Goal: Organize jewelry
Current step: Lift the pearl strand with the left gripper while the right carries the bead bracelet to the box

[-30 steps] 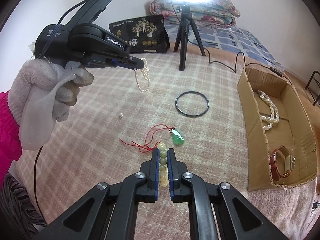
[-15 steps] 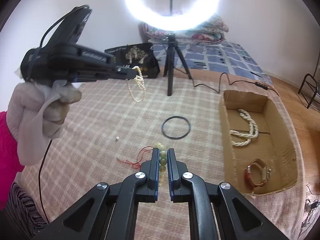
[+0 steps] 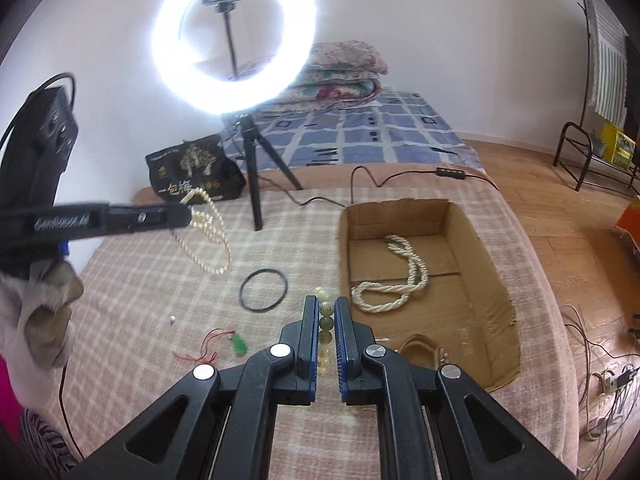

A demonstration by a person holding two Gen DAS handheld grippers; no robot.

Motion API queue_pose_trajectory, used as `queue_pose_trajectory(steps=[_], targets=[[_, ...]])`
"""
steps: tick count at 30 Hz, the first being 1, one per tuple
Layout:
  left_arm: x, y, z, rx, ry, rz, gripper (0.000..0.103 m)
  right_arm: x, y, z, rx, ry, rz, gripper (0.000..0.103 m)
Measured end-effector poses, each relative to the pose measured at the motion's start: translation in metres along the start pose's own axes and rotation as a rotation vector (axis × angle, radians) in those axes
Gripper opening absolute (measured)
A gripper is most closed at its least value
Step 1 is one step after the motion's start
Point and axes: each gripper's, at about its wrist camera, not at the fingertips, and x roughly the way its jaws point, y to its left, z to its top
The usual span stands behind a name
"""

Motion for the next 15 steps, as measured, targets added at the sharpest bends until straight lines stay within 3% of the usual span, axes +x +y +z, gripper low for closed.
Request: queue_pose_trajectory(steps=[15], targets=[[0.057,-0.076,-0.015,0.091,0.071,-0.087,0.005,0.025,-0.070,0.036,-0.004,-0.009,-0.069,0.005]])
